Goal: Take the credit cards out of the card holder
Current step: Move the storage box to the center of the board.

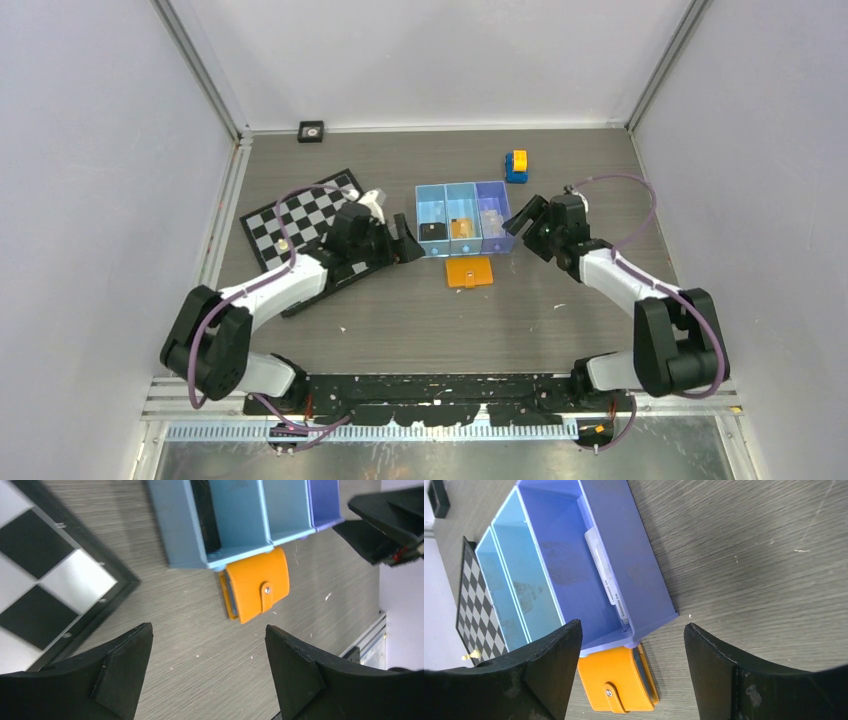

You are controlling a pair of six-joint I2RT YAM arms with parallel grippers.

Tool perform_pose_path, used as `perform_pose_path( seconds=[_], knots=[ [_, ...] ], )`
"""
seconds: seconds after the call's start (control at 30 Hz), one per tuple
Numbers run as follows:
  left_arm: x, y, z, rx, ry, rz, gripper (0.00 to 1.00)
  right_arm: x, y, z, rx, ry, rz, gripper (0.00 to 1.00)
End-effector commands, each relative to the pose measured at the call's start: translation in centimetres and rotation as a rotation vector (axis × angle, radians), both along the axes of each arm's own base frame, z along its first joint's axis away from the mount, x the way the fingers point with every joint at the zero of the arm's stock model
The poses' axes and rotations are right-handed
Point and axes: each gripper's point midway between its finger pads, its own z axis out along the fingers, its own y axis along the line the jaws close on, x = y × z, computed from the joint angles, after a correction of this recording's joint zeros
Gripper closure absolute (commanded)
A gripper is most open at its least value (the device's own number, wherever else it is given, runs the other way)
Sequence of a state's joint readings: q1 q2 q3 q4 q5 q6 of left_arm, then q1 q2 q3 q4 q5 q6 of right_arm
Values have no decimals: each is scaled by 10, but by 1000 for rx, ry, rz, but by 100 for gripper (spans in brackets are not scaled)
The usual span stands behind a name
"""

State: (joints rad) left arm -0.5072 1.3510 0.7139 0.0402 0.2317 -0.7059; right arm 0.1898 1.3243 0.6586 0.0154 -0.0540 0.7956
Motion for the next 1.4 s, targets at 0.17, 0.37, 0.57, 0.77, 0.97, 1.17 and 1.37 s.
perform_pose_path(
  seconds=[0.17, 0.37, 0.57, 0.77, 0.97, 1.17, 1.37],
  knots=[
    [-17, -53, 4, 196, -42, -213, 17, 24, 12, 4, -20, -2, 62, 27],
    [-22, -60, -20, 311, 21, -238, 18, 24, 13, -10, -56, 62, 72, 49],
    [-30, -76, -29, 368, 14, -291, 18, 25, 16, -16, -68, 92, 75, 77],
    [-35, -84, -38, 401, 31, -327, 18, 23, -3, -12, -106, 74, -38, 98],
    [-36, -90, -47, 391, 58, -347, 18, 21, -13, -2, -124, 32, -82, 98],
    [-34, -92, -56, 402, 64, -348, 18, 23, -12, -4, -138, 42, -63, 96],
    [-33, -97, -58, 392, 59, -368, 19, 21, -17, -3, -185, 63, -60, 81]
  ],
)
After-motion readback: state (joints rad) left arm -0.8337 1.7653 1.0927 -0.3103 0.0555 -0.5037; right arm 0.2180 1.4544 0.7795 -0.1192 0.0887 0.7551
